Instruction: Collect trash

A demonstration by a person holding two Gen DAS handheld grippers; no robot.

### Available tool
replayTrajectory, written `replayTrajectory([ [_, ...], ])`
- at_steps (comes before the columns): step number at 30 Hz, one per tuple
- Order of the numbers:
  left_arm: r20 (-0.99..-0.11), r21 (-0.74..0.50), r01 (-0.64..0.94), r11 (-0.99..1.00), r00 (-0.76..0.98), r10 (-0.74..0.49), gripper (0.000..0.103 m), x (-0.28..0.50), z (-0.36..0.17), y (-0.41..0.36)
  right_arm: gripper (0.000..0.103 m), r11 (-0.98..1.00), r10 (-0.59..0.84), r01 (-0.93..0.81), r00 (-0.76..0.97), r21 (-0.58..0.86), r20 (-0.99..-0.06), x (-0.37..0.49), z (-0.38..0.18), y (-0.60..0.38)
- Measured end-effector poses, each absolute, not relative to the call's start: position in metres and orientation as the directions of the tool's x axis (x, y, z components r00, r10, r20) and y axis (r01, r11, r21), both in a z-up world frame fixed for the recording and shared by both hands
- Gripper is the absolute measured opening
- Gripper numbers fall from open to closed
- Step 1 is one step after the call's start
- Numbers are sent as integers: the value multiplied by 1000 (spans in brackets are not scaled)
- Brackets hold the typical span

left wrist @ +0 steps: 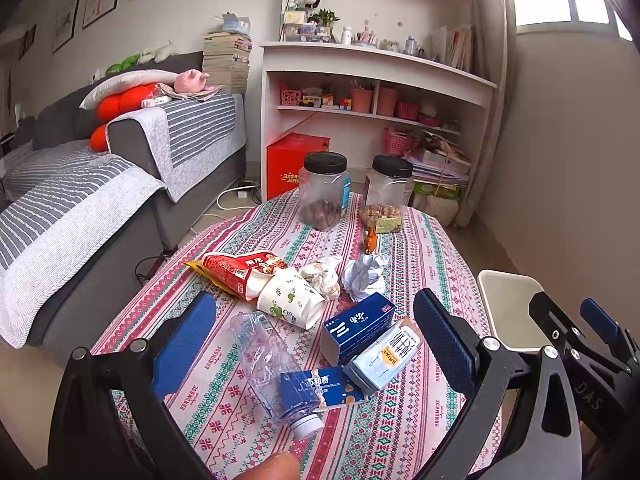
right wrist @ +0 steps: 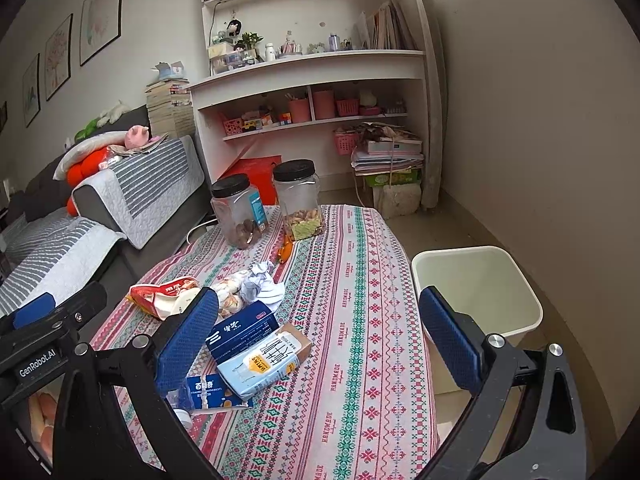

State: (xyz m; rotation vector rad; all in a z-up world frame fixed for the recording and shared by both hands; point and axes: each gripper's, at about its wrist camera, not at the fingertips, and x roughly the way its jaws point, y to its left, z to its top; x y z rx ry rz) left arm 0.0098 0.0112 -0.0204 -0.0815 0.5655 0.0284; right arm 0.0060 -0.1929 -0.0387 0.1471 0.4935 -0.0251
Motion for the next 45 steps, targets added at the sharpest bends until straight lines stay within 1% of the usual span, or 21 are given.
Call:
replayTrajectory([
  [45,-542,-73,-53,996,840,5,96,10,-18,9,96,990,10,58,874,126,-486,6,-40,-192],
])
